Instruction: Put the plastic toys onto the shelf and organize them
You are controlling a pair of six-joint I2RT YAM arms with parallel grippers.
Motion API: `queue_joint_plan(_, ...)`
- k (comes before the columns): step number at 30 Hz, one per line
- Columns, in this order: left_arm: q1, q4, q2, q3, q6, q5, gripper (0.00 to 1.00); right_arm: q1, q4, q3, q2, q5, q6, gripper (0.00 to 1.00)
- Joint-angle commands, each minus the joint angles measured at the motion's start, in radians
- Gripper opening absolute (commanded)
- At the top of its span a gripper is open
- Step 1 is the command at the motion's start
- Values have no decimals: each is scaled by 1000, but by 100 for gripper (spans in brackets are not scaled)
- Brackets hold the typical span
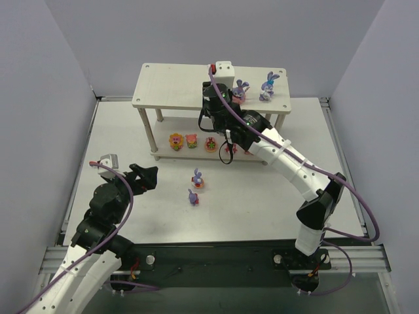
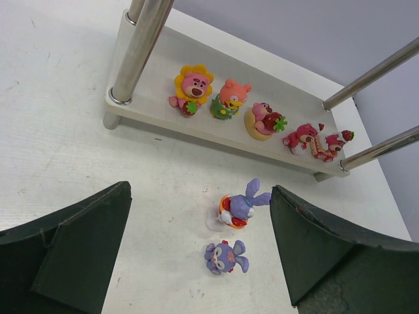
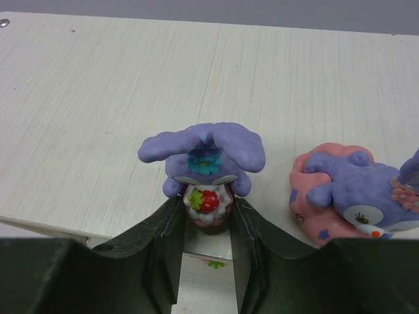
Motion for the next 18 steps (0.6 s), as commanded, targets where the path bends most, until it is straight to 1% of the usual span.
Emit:
queue_joint_plan(1, -3, 36, -4, 6, -2, 8, 97, -6, -21, 54, 0, -1, 10, 4)
queue_joint_plan(11, -3, 35, -4, 6, -2, 5, 97, -6, -56, 105, 36, -7, 2, 15)
queue_joint_plan(18, -3, 38, -1, 9, -2, 5, 97, -6, -82, 134, 57, 3, -10, 20)
